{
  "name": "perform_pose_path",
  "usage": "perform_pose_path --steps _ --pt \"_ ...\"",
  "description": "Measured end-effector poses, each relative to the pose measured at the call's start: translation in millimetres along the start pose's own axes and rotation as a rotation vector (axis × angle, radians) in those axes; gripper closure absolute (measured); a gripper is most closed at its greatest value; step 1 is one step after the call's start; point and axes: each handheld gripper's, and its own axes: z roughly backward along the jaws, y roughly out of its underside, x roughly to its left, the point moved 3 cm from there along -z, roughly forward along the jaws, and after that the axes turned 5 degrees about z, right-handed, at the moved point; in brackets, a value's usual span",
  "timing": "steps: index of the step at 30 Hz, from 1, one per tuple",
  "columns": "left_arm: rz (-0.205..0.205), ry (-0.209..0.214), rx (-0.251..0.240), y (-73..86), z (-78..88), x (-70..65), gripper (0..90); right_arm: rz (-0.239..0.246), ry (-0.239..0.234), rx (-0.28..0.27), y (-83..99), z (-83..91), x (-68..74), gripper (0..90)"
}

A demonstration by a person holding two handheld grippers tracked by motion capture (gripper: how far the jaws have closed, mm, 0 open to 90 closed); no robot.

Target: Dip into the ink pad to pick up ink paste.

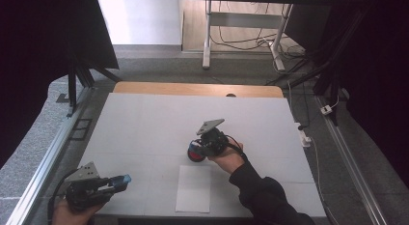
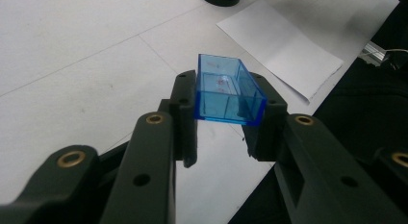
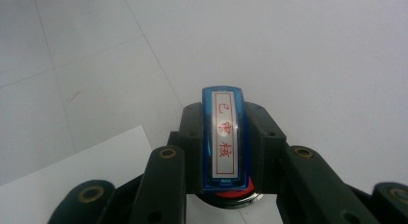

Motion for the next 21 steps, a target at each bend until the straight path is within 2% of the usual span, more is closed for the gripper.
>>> perform_pose_path --steps 10,21 --pt "0.001 0.000 -0.001 0.0 0.0 0.2 68.1 -0.030 -0.020 -0.048 -4.5 14.9 5.9 71.7" --pt "0.010 0.002 0.002 -0.2 -0.1 0.7 68.2 -0.016 -0.040 -0.094 -6.5 33.3 17.9 71.7"
